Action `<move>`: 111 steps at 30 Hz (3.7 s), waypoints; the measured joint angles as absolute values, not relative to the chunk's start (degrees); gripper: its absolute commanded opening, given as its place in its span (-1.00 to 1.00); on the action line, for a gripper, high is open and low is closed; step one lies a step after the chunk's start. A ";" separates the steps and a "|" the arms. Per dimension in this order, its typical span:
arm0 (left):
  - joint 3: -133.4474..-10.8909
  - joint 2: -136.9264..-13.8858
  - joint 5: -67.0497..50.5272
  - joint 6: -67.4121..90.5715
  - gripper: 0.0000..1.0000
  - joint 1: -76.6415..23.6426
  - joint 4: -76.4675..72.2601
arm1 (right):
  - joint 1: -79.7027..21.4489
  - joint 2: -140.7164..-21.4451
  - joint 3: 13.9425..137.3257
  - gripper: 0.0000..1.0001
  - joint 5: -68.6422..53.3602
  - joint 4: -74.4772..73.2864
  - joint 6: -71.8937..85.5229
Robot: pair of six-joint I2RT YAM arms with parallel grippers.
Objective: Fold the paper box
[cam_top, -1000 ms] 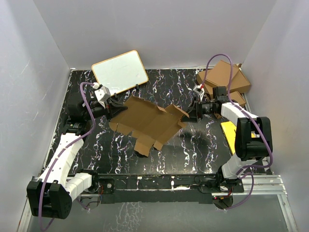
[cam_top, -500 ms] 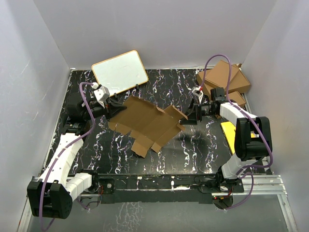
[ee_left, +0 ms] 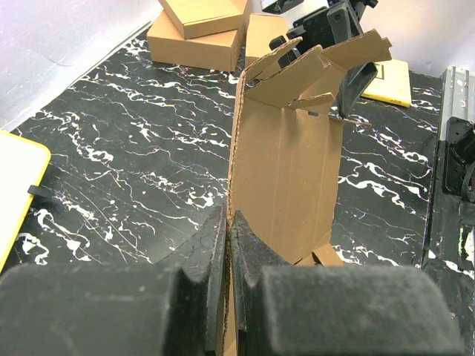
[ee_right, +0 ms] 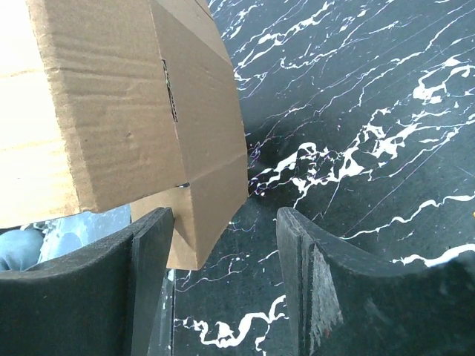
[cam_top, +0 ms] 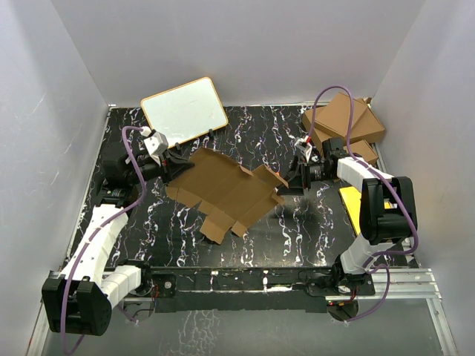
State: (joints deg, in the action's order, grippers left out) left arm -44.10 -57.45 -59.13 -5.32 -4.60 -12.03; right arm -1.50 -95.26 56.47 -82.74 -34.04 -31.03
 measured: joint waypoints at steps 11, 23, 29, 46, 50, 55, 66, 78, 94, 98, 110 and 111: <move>-44.01 -57.47 -59.16 -5.28 -1.00 -4.60 -12.08 | -1.50 -95.37 56.47 0.31 -83.88 -36.49 -31.94; -44.01 -57.67 -59.16 -4.99 -1.00 -4.56 -12.86 | -2.33 -95.37 56.47 0.33 -83.11 -36.21 -31.11; -44.01 -57.67 -59.16 -4.99 -1.00 -4.56 -12.86 | -2.68 -94.96 55.72 0.32 -82.21 -35.66 -30.00; -43.20 -57.69 -59.16 -3.88 -1.00 -4.56 -13.76 | -6.04 -94.00 52.80 -0.62 -77.84 -29.43 -23.77; -42.94 -57.69 -59.16 -3.36 -1.00 -4.56 -13.89 | -6.04 -94.00 52.62 -0.27 -77.93 -28.12 -22.59; -42.24 -57.69 -59.13 -2.72 -1.00 -4.56 -14.90 | -6.15 -94.02 52.56 -0.05 -78.67 -27.16 -21.67; -41.45 -57.69 -58.94 -2.31 -1.00 -4.45 -15.18 | -6.94 -94.94 49.17 0.22 -80.82 -21.39 -15.70; -41.45 -57.69 -57.80 -2.28 -1.00 -4.16 -15.18 | -8.56 -94.96 44.10 0.17 -81.52 -8.64 -2.11; -41.23 -57.89 -57.60 -1.21 -1.00 -3.86 -16.29 | -11.29 -96.97 43.33 -0.84 -78.98 -1.50 5.74; -41.23 -57.93 -57.69 -1.04 -1.00 -3.86 -16.27 | -10.70 -96.95 43.48 -0.70 -78.78 -2.83 3.46; -41.54 -59.42 -56.88 3.57 -1.00 -3.86 -12.75 | -6.42 -95.96 53.04 0.66 -74.26 -23.33 -18.37; -41.54 -59.44 -56.64 4.34 -1.00 -3.86 -12.53 | -5.61 -95.68 53.04 0.69 -74.17 -24.36 -19.51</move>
